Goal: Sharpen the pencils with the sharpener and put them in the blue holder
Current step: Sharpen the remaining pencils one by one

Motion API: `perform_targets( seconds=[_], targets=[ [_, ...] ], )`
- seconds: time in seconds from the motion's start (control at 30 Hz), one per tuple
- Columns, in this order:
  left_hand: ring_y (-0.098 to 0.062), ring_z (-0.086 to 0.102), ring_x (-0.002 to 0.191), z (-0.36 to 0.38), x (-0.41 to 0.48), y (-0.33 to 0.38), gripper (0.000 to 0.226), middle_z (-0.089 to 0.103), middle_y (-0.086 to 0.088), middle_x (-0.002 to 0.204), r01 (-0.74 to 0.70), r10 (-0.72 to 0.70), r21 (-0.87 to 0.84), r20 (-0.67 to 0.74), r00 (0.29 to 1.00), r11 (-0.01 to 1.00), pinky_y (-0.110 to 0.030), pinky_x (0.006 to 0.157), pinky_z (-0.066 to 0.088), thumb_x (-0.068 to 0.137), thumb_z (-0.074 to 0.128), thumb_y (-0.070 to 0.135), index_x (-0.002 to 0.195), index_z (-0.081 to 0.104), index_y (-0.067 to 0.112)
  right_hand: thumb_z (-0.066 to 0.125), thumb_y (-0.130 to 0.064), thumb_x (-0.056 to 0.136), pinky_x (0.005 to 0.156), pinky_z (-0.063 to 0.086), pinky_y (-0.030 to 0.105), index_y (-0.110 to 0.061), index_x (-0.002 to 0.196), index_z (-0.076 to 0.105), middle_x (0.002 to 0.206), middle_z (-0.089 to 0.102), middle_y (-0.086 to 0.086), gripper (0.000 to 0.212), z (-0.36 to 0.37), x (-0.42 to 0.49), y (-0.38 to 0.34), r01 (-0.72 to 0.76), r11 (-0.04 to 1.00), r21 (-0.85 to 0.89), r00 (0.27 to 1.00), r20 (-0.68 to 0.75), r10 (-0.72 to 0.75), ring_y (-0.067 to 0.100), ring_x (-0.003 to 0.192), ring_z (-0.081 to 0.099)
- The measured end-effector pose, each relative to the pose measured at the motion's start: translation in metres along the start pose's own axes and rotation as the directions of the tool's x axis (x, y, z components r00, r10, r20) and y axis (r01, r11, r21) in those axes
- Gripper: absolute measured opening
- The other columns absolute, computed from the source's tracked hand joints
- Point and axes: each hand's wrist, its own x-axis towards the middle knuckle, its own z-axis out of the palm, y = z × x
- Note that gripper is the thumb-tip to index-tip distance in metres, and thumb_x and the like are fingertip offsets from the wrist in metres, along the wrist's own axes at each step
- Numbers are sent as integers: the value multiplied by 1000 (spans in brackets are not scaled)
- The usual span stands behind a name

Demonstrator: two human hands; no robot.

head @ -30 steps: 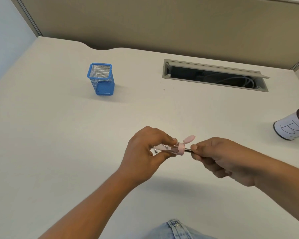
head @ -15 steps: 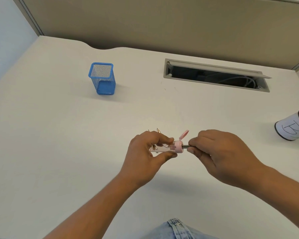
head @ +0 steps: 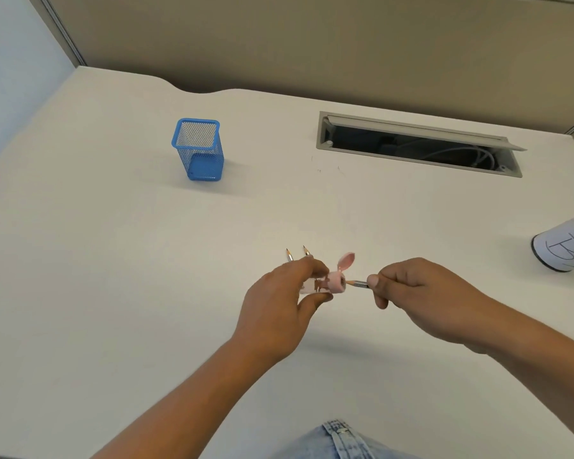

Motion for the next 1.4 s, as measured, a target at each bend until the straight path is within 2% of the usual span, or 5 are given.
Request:
perform_targets(
  seconds=[0.37, 0.63, 0.87, 1.03, 1.4],
  targets=[
    [-10, 64, 103, 22, -16, -23, 25, 66, 15, 105, 197, -169, -158, 176, 970, 968, -35, 84, 52, 99, 53, 24, 110, 36, 38, 49, -41, 100, 53, 23, 29, -21, 63, 62, 69, 34, 10, 44, 10, 15, 11, 27, 976, 215, 976, -216, 20, 19, 56, 29],
    [-21, 65, 94, 43, -24, -36, 21, 70, 5, 112, 254, -234, -59, 240, 942, 965, -45, 81, 53, 97, 55, 31, 112, 40, 31, 49, -22, 100, 57, 38, 25, -21, 85, 70, 76, 62, -5, 26, 40, 47, 26, -11, 950, 313, 964, -251, 94, 13, 63, 49],
    [-14, 63, 103, 44, -22, -40, 28, 67, 12, 115, 265, -249, -85, 159, 955, 961, -33, 87, 52, 92, 63, 39, 114, 46, 33, 63, -24, 93, 54, 37, 22, -25, 84, 74, 82, 67, -10, 15, 59, 74, 39, -7, 953, 304, 940, -324, 110, 11, 65, 56],
    [19, 55, 90, 35, -22, -42, 29, 61, 32, 92, 299, -292, -191, 65, 954, 935, -11, 77, 43, 84, 72, 41, 102, 50, 40, 70, -22, 89, 52, 39, 12, -24, 90, 77, 78, 69, -11, 7, 62, 94, 49, -9, 972, 234, 923, -372, 98, 6, 65, 60],
    [3, 61, 84, 29, -20, -42, 26, 67, 26, 88, 312, -322, -248, 1, 947, 917, -7, 63, 39, 77, 76, 45, 93, 56, 40, 71, -18, 81, 69, 60, 36, -22, 85, 69, 73, 70, -8, 6, 69, 119, 52, -4, 999, 51, 901, -433, 26, 16, 70, 68]
  ],
)
